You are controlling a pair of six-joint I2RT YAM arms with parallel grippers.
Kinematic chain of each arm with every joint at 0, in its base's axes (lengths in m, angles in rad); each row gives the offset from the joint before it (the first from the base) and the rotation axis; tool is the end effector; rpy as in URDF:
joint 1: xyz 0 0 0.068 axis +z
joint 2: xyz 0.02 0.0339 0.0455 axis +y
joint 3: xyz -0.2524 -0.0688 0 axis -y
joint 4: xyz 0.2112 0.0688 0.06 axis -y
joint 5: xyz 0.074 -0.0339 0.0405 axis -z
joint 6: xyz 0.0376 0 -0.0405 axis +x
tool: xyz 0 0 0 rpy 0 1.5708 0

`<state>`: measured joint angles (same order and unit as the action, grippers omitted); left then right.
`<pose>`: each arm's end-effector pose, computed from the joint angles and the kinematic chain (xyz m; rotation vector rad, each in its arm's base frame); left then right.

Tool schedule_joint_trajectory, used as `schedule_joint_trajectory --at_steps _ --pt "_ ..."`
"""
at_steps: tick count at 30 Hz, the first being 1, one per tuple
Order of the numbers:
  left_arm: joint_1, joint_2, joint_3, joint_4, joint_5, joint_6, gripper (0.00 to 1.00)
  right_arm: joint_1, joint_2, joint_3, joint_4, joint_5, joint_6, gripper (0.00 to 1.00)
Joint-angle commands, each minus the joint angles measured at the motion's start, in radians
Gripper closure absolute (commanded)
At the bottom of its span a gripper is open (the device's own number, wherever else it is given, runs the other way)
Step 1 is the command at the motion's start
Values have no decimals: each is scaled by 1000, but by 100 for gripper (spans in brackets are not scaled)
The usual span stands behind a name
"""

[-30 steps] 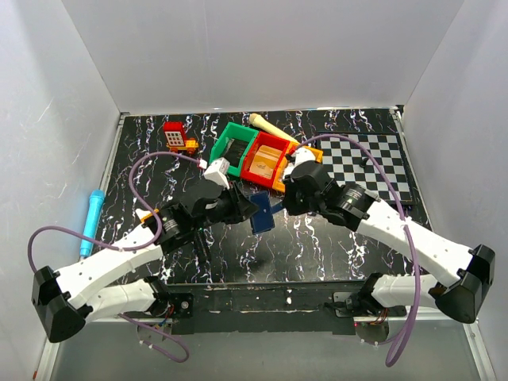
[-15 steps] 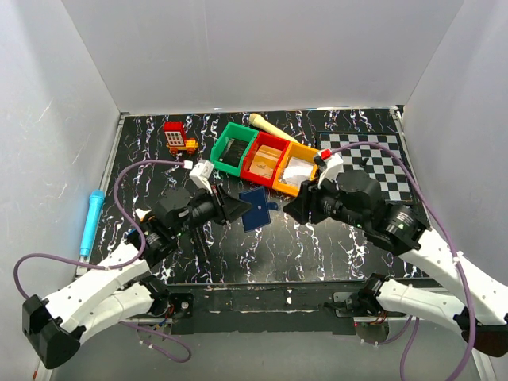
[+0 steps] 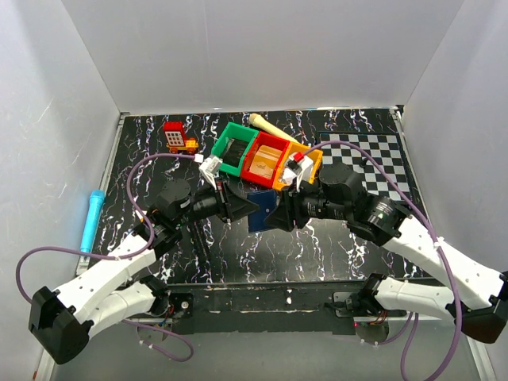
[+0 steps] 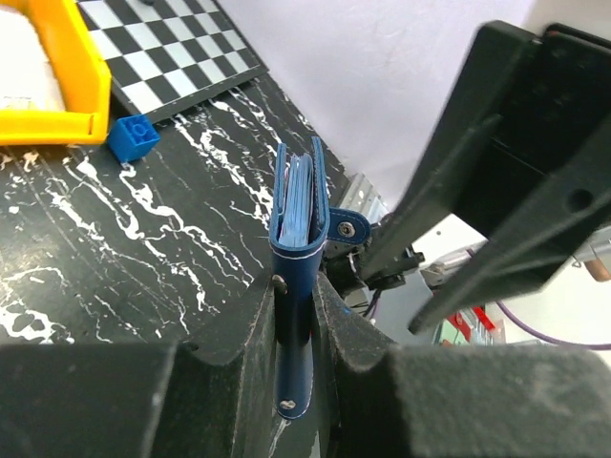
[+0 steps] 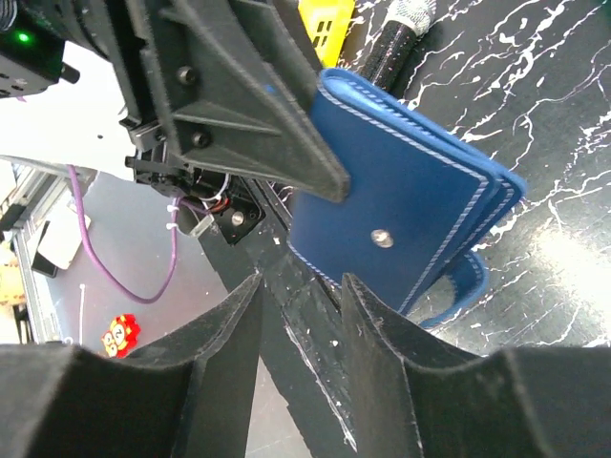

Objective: Take the credit cards out of the card holder
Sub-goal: Open the card holder at the center of the board.

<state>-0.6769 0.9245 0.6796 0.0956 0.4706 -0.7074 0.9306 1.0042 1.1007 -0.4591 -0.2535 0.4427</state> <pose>0.1404 -0.1347 0.3060 0.3604 1.8915 -1.3841 0.1072 0.1598 0.3674 -0.6848 1.9883 1.1230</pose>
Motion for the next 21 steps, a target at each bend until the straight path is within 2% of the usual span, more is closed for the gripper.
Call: schedule_joint_trajectory --at_steps 1,9,21 --pt "5 -56 -6 70 83 28 100 -33 -52 -8 72 8 5 56" --pt "23 -66 -34 150 174 2 100 -101 -116 -77 114 -56 28 61" --pt "56 -32 -109 461 307 -155 100 -141 -170 -133 146 -102 53 62"
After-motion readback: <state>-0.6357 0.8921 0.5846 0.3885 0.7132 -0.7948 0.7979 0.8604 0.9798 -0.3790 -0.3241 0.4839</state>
